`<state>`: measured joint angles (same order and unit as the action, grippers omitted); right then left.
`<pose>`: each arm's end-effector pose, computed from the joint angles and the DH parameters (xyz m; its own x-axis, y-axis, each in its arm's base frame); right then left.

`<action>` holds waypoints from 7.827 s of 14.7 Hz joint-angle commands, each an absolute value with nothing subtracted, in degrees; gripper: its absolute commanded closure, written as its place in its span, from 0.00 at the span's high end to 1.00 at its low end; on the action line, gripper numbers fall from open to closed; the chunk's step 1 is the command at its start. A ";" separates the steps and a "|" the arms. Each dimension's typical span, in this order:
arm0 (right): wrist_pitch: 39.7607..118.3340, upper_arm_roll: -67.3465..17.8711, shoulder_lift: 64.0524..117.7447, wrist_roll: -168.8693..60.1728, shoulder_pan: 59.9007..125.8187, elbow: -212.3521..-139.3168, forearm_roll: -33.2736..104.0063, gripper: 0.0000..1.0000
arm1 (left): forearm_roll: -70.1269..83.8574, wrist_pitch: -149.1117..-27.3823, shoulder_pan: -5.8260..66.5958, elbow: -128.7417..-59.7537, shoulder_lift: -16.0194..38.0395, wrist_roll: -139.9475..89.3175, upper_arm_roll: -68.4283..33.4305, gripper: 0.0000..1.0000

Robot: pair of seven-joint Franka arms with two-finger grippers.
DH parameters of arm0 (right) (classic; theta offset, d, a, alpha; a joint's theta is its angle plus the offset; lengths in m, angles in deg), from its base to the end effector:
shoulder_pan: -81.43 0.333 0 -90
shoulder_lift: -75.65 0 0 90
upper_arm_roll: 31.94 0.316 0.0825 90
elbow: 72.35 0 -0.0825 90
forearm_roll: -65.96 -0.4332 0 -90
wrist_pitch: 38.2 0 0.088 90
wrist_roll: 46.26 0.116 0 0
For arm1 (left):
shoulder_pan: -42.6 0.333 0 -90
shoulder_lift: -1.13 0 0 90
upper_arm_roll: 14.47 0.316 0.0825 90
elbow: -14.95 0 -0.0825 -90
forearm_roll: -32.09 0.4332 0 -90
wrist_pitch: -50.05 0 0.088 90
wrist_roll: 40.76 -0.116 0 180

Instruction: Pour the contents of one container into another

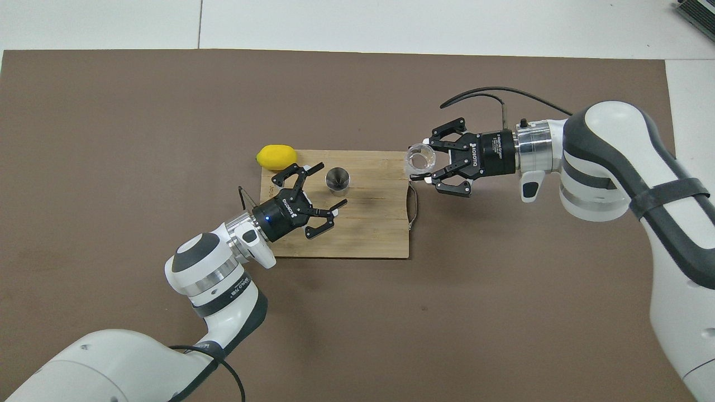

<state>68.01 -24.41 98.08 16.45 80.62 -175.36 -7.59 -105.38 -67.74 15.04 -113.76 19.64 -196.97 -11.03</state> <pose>0.6657 0.1559 0.3281 -0.0759 -0.3380 -0.9381 -0.9967 -0.0028 0.0816 0.5236 -0.2793 0.2001 0.0457 -0.0318 0.9984 -0.8739 -0.4855 0.0246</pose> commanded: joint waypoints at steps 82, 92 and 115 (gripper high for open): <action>94.08 -25.35 96.65 38.37 100.24 -170.96 23.59 0.00 | 33.50 -36.09 45.41 -80.15 -7.05 -66.16 -16.85 1.00; 94.34 -25.35 96.91 41.98 100.59 -169.82 27.19 0.00 | 33.50 -34.68 47.79 -80.06 -7.05 -57.11 -17.19 1.00; 97.68 -25.43 97.27 51.20 102.53 -169.55 37.65 0.00 | 33.41 -44.52 43.22 -79.97 -3.97 -43.66 -17.19 1.00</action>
